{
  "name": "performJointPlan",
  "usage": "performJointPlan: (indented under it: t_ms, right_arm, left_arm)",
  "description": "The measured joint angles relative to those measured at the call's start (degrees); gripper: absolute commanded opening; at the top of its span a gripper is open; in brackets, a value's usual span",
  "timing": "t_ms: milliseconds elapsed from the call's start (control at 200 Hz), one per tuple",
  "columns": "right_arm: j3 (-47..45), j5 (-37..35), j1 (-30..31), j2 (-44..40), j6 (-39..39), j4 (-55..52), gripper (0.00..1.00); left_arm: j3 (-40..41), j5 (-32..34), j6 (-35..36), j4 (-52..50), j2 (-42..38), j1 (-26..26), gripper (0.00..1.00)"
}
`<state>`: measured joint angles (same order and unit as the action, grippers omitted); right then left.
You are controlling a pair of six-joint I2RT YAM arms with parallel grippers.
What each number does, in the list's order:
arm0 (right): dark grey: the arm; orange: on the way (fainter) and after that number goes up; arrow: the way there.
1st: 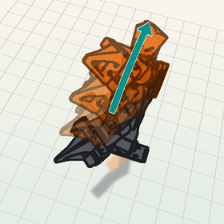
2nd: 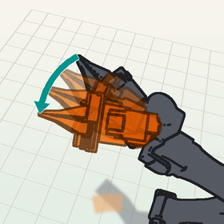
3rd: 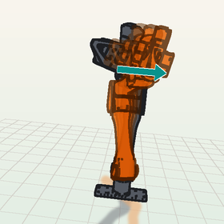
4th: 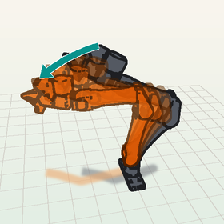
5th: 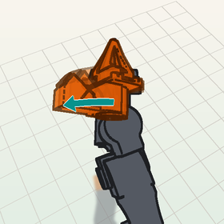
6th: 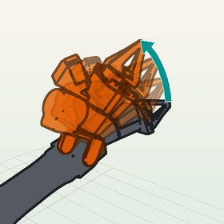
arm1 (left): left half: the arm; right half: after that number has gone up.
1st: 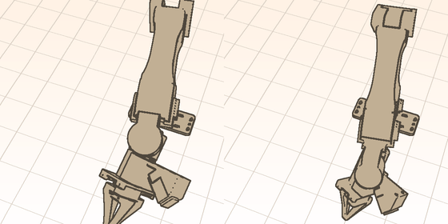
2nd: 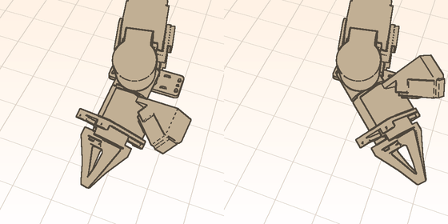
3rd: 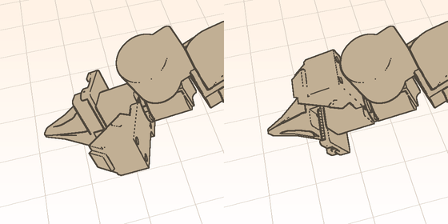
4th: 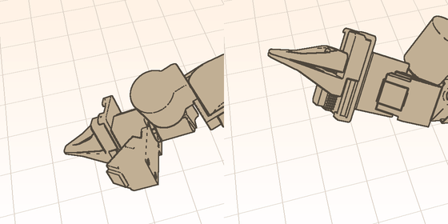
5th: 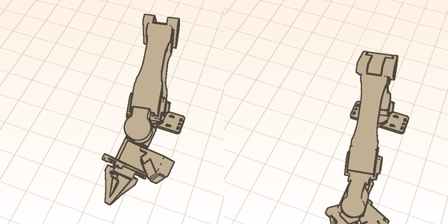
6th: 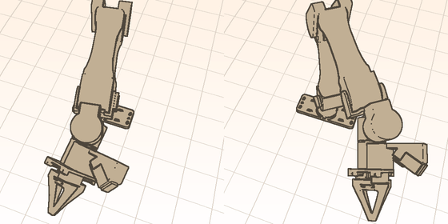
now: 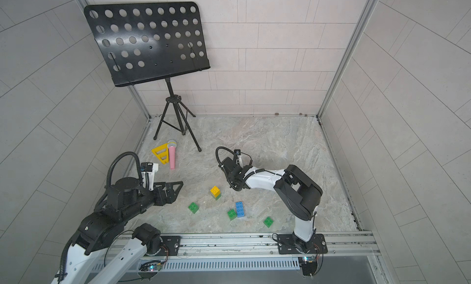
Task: Assemble the letter r with lego
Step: Assemble the lego brick with the lego brick.
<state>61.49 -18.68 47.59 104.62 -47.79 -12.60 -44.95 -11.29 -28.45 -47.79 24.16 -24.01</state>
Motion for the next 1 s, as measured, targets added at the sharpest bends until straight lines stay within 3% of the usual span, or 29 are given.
performJointPlan:
  t_ms: [225,570,1001]
  right_arm:
    - [1.4,-2.8,0.4,0.9,-3.5,-3.3,0.00]
    - [0.8,-2.8,0.4,0.6,-2.8,-2.4,0.00]
    - [4.4,5.0,-0.2,-0.9,9.4,-12.5,0.00]
  left_arm:
    - [0.0,-0.1,0.0,0.0,-0.2,0.0,1.00]
    - [0.1,-0.1,0.0,0.0,-0.5,0.1,1.00]
    - [0.1,-0.3,0.0,0.0,-0.6,0.2,1.00]
